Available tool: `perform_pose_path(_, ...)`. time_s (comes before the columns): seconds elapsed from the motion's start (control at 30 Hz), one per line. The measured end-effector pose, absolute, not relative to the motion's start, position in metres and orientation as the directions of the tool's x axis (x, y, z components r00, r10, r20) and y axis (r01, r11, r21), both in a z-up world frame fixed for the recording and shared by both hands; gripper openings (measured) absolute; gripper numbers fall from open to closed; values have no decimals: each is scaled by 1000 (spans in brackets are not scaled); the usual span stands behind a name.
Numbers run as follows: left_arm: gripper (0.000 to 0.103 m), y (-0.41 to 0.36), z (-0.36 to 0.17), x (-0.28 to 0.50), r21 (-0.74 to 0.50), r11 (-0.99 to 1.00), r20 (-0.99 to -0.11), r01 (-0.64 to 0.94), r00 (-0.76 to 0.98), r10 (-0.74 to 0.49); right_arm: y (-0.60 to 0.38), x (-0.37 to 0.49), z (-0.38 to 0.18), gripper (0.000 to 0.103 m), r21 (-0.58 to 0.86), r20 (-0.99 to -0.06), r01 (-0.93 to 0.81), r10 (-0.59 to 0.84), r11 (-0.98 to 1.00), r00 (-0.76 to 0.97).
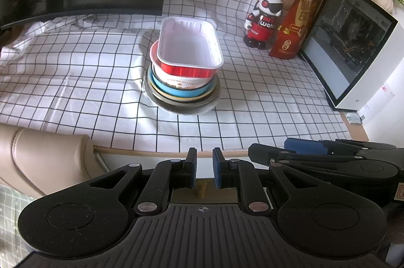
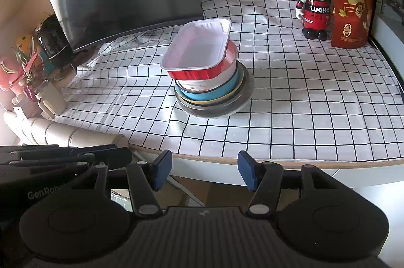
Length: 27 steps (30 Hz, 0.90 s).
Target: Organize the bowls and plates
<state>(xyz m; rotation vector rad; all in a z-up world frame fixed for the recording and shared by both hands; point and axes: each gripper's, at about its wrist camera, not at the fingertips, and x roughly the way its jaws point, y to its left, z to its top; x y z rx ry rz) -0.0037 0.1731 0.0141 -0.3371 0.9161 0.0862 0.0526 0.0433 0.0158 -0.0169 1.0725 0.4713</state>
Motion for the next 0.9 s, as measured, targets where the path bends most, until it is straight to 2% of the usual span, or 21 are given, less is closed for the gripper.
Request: perform_pose_path(0.9, 17, 182, 9, -5, -221, 942, -798, -254, 602, -24, 46, 52, 14, 58, 205, -848, -365, 351, 908, 397)
